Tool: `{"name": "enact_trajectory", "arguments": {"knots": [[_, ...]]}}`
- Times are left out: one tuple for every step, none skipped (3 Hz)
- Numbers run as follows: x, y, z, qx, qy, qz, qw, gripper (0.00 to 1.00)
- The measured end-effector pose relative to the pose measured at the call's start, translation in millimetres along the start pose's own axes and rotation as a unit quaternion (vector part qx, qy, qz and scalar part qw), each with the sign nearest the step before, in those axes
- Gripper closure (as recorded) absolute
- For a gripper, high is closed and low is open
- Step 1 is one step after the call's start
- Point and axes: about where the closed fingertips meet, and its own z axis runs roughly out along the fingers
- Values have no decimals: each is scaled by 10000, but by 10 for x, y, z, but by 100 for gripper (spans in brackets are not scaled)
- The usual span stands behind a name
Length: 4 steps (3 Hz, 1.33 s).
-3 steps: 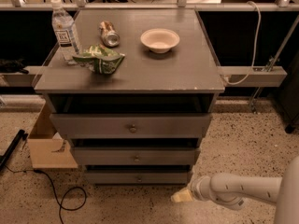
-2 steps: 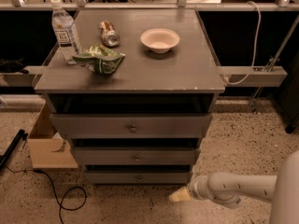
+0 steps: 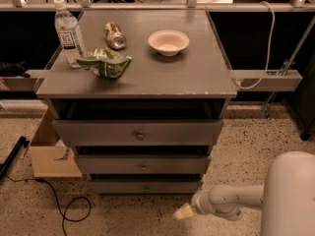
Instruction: Open bottom drawer
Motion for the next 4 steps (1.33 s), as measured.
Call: {"name": "enact_trajectory", "arguments": {"knots": [[25, -11, 51, 4, -12, -19, 10000, 0], [-42, 26, 180, 26, -109, -258, 9996, 0], [-189, 71, 360, 54, -195, -544, 9983, 0], [-324, 111, 465, 75, -239, -727, 9970, 0]]}}
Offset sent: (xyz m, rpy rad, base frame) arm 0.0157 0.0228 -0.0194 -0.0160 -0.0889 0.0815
